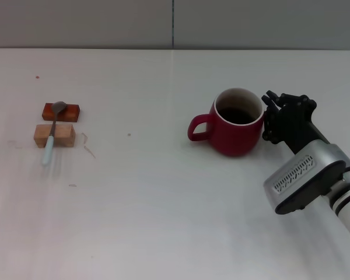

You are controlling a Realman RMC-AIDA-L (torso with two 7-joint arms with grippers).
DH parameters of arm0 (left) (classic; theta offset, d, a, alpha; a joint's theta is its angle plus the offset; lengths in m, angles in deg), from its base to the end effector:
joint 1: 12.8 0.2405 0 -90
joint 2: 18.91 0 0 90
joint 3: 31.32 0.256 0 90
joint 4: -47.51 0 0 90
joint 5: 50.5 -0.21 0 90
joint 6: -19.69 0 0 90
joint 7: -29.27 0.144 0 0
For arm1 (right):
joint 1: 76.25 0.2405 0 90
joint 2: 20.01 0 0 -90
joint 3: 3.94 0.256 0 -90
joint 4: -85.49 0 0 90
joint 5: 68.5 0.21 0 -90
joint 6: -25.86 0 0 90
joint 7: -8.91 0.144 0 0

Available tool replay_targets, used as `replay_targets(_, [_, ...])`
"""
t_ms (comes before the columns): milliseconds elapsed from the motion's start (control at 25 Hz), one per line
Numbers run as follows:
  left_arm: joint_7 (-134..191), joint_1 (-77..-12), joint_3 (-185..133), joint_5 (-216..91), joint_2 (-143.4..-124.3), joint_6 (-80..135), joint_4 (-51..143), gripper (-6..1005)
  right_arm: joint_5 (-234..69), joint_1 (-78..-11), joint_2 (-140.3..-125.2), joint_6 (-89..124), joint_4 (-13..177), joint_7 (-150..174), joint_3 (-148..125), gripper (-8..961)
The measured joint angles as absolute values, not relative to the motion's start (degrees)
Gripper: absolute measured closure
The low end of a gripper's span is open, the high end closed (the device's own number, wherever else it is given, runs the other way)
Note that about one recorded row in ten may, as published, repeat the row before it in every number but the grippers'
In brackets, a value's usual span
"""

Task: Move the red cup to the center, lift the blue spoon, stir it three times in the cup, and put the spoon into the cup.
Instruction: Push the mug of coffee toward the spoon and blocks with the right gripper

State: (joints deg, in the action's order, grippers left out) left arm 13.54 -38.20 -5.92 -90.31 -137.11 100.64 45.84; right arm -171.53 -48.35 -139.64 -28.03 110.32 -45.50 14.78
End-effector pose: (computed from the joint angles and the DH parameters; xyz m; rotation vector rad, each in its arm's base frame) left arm -0.3578 0.3160 0.0690 -1.2180 -0.4632 -0.8049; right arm 0.2762 0.3213 -0.1028 -1.9171 -0.1774 0.0470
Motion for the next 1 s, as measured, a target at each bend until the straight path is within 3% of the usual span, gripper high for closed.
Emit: replay_targets(1000, [13.45, -38.05, -5.92, -90.31, -137.29, 101.81, 46.12, 185, -171.66, -45.07, -139.9, -22.07, 120.26, -43.28, 14.78, 883])
